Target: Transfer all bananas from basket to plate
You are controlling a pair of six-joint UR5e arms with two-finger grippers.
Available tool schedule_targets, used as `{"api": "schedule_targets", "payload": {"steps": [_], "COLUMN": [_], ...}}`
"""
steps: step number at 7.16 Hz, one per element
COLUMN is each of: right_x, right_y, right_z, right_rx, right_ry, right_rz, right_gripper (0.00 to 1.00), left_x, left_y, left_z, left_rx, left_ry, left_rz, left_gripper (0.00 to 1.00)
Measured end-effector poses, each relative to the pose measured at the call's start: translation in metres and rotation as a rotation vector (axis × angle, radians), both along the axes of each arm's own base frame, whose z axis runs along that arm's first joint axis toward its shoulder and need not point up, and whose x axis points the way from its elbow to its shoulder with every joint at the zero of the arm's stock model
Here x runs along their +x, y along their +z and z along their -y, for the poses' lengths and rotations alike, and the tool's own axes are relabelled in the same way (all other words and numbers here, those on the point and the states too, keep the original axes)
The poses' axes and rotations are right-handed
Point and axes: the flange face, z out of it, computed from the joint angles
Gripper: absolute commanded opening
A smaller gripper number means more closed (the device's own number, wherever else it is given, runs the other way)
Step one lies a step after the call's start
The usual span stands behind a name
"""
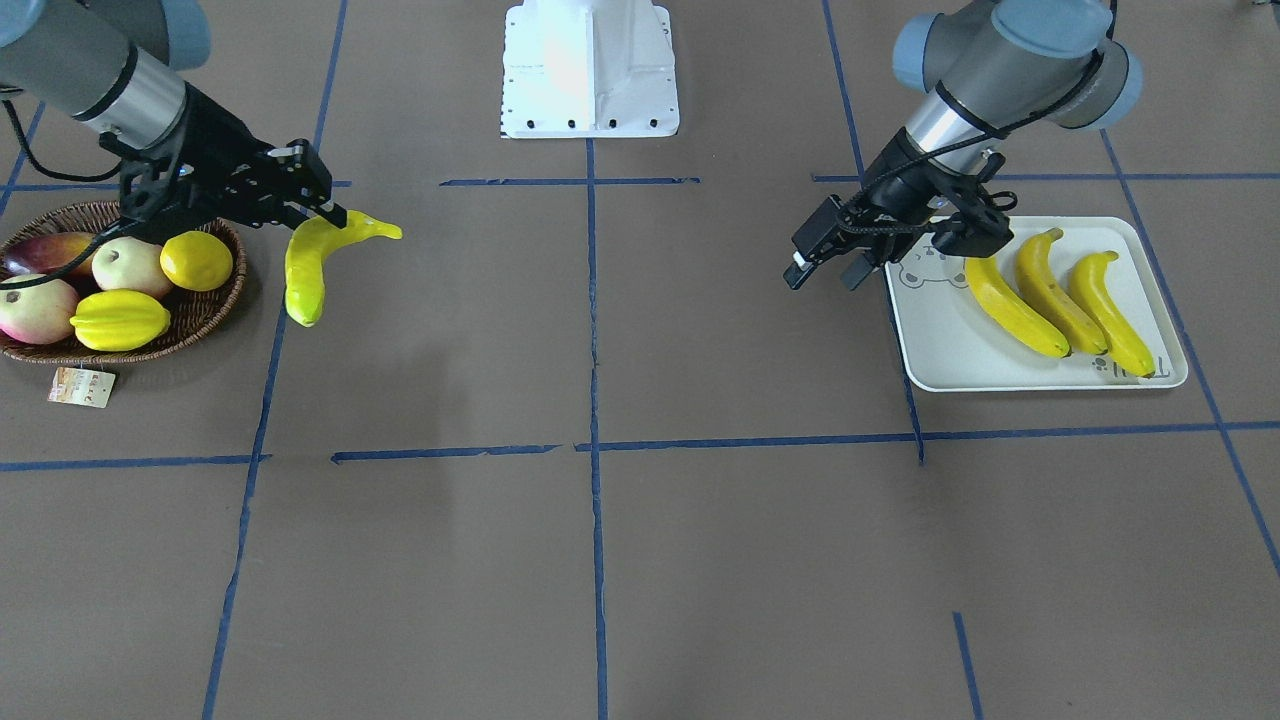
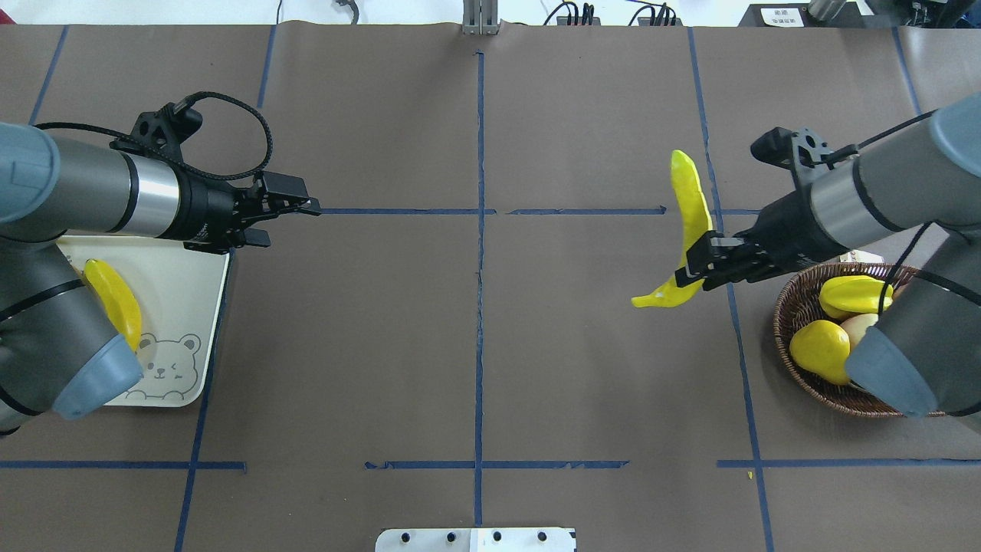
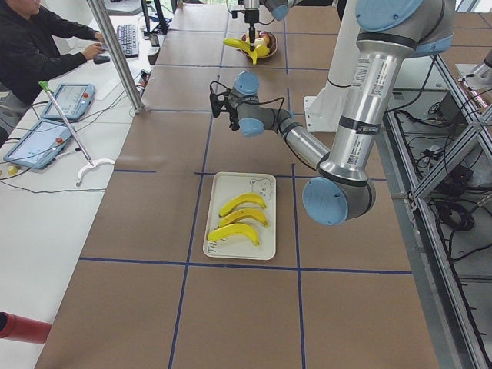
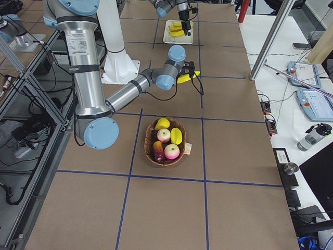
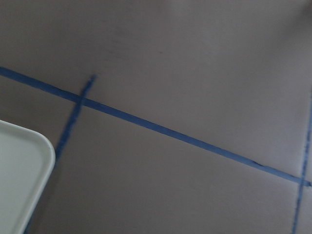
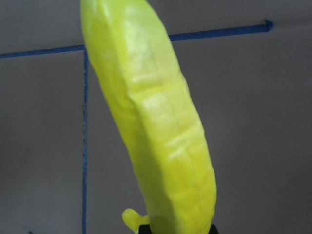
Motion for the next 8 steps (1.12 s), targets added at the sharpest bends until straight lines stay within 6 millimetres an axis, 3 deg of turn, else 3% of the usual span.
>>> {"api": "schedule_targets", "payload": {"steps": [2, 3, 5, 8], "right_x": [-0.056, -0.082, -0.11, -0.13], "right_y": [-0.081, -0.112, -0.139, -0.165], "right_z": [-0.015, -0.03, -0.054, -0.076], "right_rx": [0.009, 0.002, -0.016, -0.035], "right_ry": [0.001, 0.007, -0.009, -0.04], "right_rz": [-0.04, -0.043, -0.026, 0.008], "right_gripper": [0.01, 0.01, 0.01, 0.01], "left_x": [0.01, 0.015, 0.021, 0.039], "left_y": [-0.021, -0.036, -0.054, -0.086], "left_z": [-0.011, -0.017, -0.028, -0.048], "left_rx": [0.029, 0.042, 0.086, 0.108], "left_ry": [0.019, 0.028, 0.049, 0.091], "left_rz": [-0.068, -0.105, -0.182, -0.28], "left_gripper": [0.99, 0.99, 0.99, 0.99]}}
